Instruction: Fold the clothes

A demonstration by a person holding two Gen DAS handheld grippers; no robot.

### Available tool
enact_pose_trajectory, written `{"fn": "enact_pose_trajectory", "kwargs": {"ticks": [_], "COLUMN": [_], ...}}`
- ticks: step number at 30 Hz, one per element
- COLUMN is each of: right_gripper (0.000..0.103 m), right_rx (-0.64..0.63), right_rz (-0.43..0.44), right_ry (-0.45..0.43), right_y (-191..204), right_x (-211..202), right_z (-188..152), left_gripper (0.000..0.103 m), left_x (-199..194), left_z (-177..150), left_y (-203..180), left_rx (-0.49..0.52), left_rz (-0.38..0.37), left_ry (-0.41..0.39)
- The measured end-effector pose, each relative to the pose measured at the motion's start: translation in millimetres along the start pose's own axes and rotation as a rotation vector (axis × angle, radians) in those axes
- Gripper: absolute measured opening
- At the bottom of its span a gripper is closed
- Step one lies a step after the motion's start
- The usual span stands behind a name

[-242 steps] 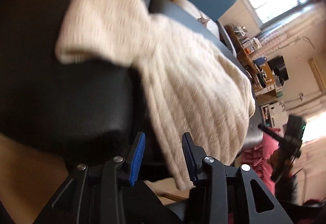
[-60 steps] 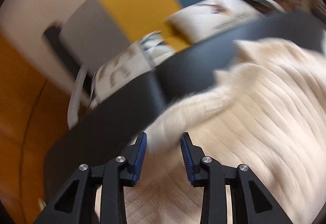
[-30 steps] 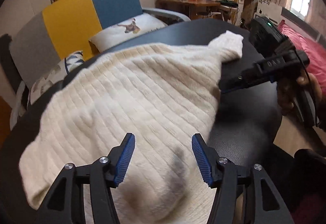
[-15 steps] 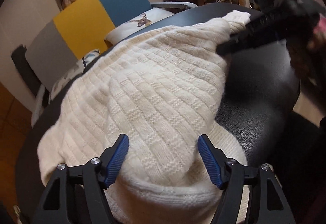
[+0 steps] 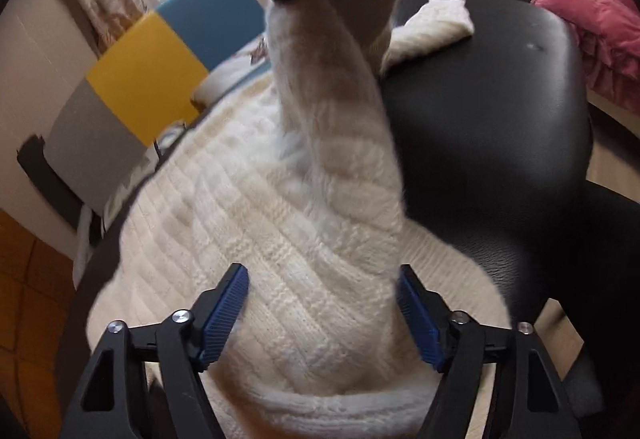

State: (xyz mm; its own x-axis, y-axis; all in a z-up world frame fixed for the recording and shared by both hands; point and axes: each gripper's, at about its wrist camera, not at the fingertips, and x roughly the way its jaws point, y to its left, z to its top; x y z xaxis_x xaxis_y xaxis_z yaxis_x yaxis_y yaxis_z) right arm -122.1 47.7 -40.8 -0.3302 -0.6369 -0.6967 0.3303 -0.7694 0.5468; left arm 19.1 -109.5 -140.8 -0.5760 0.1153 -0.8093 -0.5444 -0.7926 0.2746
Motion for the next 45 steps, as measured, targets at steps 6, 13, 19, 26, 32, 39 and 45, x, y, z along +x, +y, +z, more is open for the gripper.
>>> {"fn": "enact_pose_trajectory", "kwargs": {"ticks": [6,13,19,26,32,39,45], "right_gripper": [0.017,0.027,0.027,0.027,0.027,0.010,0.006], "right_rx": [-0.019,-0.002,-0.103,-0.221,-0.285,-0.304,-0.228], "right_rz": [0.002,0.193,0.157,-0.257,-0.306,-0.171,-0.079], "right_ry": [0.063,0.067,0.020,0.036,-0.025,0.013,-0.019], "right_y": [1,-16,-46,-73,-62,-42,-34], "right_x": [28,25,-7,20,46,56,11], "right_z": [29,24,-59,-118,-96,-77,-63], "left_gripper": [0.014,0.014,0.014,0.014,0.014,0.014,0.015], "left_x": [8,15,26,30,34,30,25], "left_z": [-3,-17,-19,-14,-10,-8,-12], "left_y": [67,116,135,148,155,152,146], "left_rx": [-0.345,-0.539,-0.619,-0.627,-0.634,-0.607,-0.592], "left_rz": [-0.253,-0.360,-0.464,-0.527,-0.534,-0.473,-0.428], "left_ry": [0.015,0.032,0.075,0.118,0.137,0.141,0.126]}}
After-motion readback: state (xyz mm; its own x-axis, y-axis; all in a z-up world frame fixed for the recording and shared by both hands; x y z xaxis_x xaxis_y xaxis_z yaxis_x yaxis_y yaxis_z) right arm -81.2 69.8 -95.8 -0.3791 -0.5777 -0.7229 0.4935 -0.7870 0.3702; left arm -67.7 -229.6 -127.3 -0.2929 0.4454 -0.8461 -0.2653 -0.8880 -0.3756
